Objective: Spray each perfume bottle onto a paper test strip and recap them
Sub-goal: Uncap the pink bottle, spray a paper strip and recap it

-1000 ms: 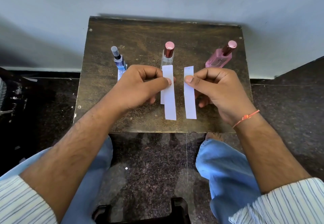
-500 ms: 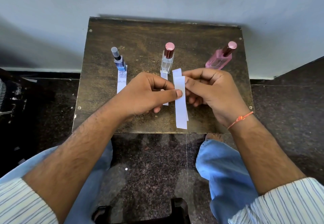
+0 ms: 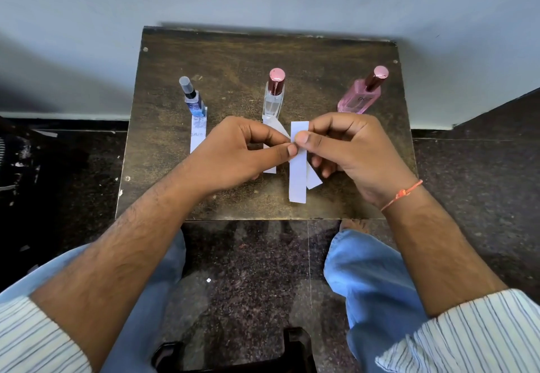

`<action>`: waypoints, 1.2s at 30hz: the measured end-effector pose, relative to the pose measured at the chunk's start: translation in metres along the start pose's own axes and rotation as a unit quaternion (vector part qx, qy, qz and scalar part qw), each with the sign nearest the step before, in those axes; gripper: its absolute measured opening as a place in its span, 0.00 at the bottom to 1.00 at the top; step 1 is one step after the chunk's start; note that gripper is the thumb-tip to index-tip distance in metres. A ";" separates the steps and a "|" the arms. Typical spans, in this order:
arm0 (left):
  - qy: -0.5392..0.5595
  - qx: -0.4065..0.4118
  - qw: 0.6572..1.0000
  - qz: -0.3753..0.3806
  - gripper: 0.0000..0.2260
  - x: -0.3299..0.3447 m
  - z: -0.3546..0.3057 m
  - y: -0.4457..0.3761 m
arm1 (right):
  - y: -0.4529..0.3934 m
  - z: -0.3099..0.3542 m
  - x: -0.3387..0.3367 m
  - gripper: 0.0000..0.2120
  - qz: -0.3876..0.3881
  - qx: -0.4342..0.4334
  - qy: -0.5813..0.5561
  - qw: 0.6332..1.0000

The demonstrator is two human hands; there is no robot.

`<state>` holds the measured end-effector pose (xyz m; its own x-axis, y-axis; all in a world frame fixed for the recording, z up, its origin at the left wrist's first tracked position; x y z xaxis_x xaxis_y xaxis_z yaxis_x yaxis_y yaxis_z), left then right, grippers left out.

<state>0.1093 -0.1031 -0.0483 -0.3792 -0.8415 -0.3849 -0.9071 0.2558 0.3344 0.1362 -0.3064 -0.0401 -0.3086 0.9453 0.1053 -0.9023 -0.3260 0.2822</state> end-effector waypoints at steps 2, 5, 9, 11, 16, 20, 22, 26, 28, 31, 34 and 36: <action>-0.001 -0.004 1.000 -0.009 0.05 0.000 0.001 0.000 | 0.000 0.001 -0.011 0.05 -0.019 0.023 -0.005 1.000; -0.014 0.005 1.000 -0.016 0.02 0.000 0.000 0.000 | 0.001 0.003 -0.037 0.03 -0.067 0.076 0.008 0.995; -0.052 0.031 0.998 -0.002 0.04 0.003 -0.003 0.000 | 0.005 0.004 -0.066 0.03 -0.107 0.124 0.044 0.985; -0.069 0.038 0.997 0.013 0.05 0.005 -0.003 0.001 | 0.006 0.005 -0.076 0.03 -0.127 0.124 0.063 0.982; -0.099 0.038 0.994 0.029 0.05 0.008 -0.007 0.002 | 0.008 0.005 -0.102 0.06 -0.194 0.104 0.184 0.958; -0.098 0.031 0.994 0.027 0.07 0.007 -0.008 0.002 | 0.012 0.010 -0.115 0.05 -0.237 0.081 0.255 0.934; -0.101 0.033 0.994 0.028 0.08 0.008 -0.008 0.002 | 0.013 0.012 -0.118 0.05 -0.241 0.077 0.268 0.930; -0.107 0.037 0.993 0.033 0.09 0.008 -0.008 0.003 | 0.015 0.015 -0.119 0.08 -0.255 0.071 0.277 0.924; -0.107 0.038 0.993 0.033 0.09 0.008 -0.009 0.003 | 0.016 0.017 -0.118 0.08 -0.261 0.076 0.293 0.917; -0.105 0.035 0.993 0.028 0.09 0.008 -0.008 0.003 | 0.019 0.021 -0.117 0.09 -0.267 0.078 0.316 0.907; -0.105 0.032 0.994 0.028 0.08 0.008 -0.009 0.003 | 0.021 0.024 -0.118 0.10 -0.276 0.077 0.335 0.898; -0.105 0.031 0.994 0.028 0.08 0.008 -0.009 0.003 | 0.022 0.026 -0.115 0.10 -0.275 0.073 0.340 0.896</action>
<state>0.1050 -0.1133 -0.0424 -0.4528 -0.7089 -0.5407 -0.8908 0.3338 0.3083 0.1595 -0.4229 -0.0215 0.0145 0.7330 -0.6801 -0.9407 0.2406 0.2393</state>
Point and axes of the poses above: each hand's wrist, its own y-axis away from the middle knuckle, its own x-axis out of the palm, z = x × y, the point moved 4 cm from there along -y, towards the middle knuckle, and after that the axes turned 14 degrees about -y, right-handed, at the moved point
